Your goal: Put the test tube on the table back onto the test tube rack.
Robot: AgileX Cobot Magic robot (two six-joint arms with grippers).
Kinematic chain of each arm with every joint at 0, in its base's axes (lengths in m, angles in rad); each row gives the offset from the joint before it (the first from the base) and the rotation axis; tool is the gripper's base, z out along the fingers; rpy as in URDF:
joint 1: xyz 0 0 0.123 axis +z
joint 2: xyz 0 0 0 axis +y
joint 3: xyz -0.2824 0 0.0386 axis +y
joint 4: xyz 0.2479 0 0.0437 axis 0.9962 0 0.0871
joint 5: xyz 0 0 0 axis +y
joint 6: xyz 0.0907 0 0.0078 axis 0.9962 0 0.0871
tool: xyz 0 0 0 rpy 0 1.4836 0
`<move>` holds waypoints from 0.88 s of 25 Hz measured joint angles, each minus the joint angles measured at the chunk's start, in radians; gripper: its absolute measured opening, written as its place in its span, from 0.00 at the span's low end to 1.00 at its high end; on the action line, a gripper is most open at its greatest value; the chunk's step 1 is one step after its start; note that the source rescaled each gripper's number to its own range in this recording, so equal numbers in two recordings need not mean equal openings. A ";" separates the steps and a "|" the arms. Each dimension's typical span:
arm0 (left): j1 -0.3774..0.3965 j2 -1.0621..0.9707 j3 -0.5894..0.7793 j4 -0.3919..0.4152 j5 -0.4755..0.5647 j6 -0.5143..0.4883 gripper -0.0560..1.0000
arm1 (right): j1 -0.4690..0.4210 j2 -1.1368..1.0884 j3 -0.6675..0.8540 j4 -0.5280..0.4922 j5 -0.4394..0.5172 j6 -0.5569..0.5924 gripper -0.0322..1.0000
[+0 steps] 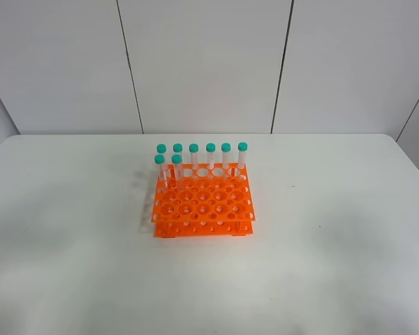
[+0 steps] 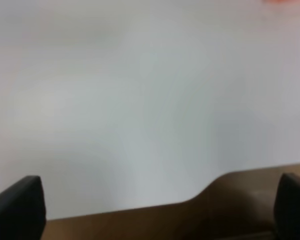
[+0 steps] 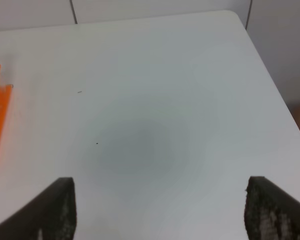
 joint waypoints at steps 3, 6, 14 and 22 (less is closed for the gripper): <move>0.008 -0.053 0.001 0.007 -0.002 -0.013 1.00 | 0.000 0.000 0.000 0.000 0.000 0.000 0.81; 0.008 -0.119 0.001 0.036 -0.008 -0.020 1.00 | 0.000 0.000 0.000 0.000 0.000 0.000 0.81; 0.008 -0.203 0.036 0.070 -0.077 -0.020 1.00 | 0.000 0.000 0.000 0.000 0.000 0.000 0.81; 0.008 -0.366 0.039 0.065 -0.083 -0.020 1.00 | 0.000 0.000 0.000 0.000 0.000 0.000 0.81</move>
